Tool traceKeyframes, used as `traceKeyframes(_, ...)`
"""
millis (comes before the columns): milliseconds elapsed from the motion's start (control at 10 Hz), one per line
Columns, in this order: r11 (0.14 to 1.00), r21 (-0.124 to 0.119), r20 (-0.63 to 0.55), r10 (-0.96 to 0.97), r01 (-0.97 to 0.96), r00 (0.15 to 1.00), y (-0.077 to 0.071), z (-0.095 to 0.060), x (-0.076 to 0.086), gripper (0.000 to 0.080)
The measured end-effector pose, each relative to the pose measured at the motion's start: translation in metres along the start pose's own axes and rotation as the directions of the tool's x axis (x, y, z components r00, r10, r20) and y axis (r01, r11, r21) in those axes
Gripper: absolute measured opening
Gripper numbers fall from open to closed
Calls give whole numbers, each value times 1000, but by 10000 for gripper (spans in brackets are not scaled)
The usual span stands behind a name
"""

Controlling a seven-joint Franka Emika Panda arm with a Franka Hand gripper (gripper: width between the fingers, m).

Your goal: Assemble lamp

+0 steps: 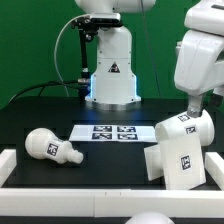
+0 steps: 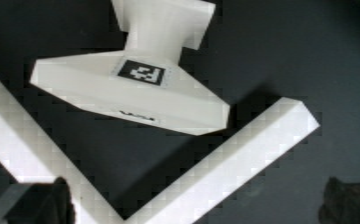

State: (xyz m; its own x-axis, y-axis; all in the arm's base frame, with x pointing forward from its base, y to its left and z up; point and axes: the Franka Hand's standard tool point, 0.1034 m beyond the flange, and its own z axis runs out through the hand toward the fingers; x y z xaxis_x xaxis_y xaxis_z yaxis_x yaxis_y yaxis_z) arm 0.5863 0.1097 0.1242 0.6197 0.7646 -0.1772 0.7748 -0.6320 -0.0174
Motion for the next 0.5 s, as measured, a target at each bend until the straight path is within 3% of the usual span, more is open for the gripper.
traceKeyframes(500, 1000, 0, -1, 0, 0, 1000, 0, 0, 1, 700)
